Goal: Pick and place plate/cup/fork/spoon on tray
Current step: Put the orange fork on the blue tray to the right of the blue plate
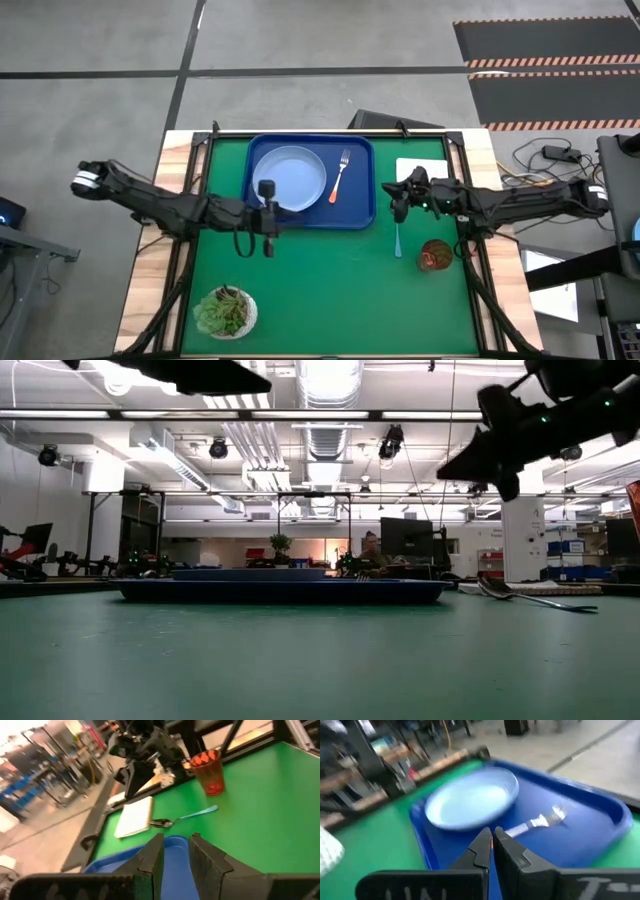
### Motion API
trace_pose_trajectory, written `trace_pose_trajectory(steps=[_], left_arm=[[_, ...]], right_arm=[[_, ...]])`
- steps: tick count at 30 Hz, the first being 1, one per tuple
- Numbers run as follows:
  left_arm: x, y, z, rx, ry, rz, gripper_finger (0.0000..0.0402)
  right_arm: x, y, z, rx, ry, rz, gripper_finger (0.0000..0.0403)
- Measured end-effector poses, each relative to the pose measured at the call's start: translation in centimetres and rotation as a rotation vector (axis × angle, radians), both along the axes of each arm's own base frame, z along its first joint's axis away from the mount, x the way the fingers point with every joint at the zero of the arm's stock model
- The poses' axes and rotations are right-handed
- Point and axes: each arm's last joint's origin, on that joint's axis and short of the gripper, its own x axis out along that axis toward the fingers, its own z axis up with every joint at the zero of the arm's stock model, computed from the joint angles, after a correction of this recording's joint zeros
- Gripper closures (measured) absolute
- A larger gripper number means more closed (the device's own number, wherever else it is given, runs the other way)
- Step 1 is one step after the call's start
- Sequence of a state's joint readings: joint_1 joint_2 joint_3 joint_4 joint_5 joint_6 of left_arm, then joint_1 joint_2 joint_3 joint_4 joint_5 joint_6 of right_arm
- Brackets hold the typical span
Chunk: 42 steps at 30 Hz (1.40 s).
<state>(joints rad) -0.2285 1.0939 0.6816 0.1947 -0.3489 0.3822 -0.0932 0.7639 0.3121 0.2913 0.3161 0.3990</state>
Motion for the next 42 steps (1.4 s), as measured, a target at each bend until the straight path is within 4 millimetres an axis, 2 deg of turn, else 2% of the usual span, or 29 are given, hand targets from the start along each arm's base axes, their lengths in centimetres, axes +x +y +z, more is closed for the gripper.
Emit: trace_pose_trajectory(steps=[8, 11, 16, 22, 28, 34, 37, 42], left_arm=[[-2.7, 0.7, -0.1, -0.002, -0.083, -0.001, 0.0332], [-3.5, 0.9, -0.4, 0.004, -0.083, -0.002, 0.0332], [-4.7, 1.2, -0.4, 0.021, -0.043, 0.029, 0.0332], [-5.5, 1.5, 0.2, 0.019, -0.068, 0.056, 0.0332], [-5.7, 1.7, 0.3, 0.029, -0.079, 0.132, 0.0332], [-5.7, 1.8, 0.1, 0.040, -0.060, 0.163, 0.0332], [-5.7, 1.9, -0.1, 0.045, -0.046, 0.167, 0.0332], [-5.7, 1.9, 0.0, 0.046, -0.050, 0.178, 0.0332]], right_arm=[[3.7, -1.7, 0.7, 0.011, 0.067, -0.060, 0.0394], [5.2, -2.9, 1.0, 0.038, 0.152, -0.072, 0.0394], [7.8, -5.2, 2.2, 0.066, 0.302, -0.107, 0.0394], [11.0, -8.6, 2.3, 0.035, 0.451, -0.136, 0.0394], [13.8, -13.2, 0.4, 0.118, 0.560, -0.096, 0.0394], [14.9, -17.5, -3.1, 0.267, 0.725, -0.166, 0.0394], [15.3, -18.5, -4.3, 0.299, 0.774, -0.190, 0.0394], [15.9, -19.1, -5.3, 0.287, 0.799, -0.212, 0.0394]])
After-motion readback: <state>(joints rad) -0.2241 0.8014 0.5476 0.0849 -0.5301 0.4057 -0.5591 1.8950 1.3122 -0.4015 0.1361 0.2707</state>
